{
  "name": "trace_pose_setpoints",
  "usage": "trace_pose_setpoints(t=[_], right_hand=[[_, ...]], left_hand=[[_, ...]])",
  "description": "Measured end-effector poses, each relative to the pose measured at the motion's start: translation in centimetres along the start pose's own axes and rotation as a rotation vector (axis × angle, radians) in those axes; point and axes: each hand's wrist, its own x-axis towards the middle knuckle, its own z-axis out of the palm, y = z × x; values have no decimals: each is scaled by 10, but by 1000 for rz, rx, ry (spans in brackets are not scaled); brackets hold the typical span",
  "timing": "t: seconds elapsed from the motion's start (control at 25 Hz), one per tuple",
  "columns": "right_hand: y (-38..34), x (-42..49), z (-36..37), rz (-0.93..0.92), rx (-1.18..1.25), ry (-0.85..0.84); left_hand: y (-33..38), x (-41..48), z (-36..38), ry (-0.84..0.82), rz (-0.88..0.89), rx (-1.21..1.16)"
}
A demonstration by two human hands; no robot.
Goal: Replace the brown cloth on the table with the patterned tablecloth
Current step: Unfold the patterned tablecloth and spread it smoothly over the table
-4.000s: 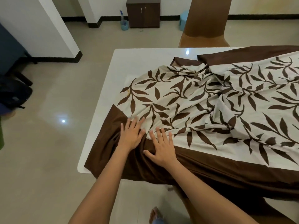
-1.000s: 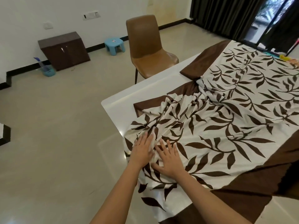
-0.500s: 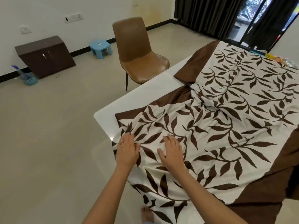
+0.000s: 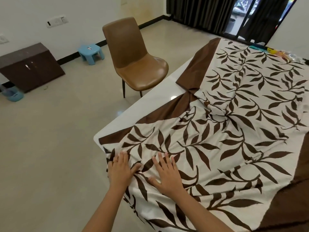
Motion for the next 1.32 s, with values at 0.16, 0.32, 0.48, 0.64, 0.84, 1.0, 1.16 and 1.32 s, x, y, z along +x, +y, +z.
trace_pose_setpoints(t=[0.16, 0.32, 0.48, 0.64, 0.84, 1.0, 1.16, 1.32], right_hand=[[-20, 2, 2, -145, 19, -38], [-34, 5, 4, -312, -12, -83], [-17, 12, -12, -193, 234, -51], [16, 33, -24, 126, 85, 7], [13, 54, -24, 145, 55, -74], [-11, 53, -9, 129, -3, -57], [-38, 48, -1, 140, 0, -5], [-59, 78, -12, 260, 148, 166]], left_hand=[[9, 24, -13, 183, 4, -98], [21, 64, -3, -44, 281, -120], [1, 76, 11, -85, 123, -101], [-24, 77, 9, -44, -24, -129], [-43, 86, 3, -45, -154, -220], [-43, 98, -14, 77, -307, -85], [-33, 133, -22, 161, 58, -201], [-43, 160, -13, -225, 295, -169]])
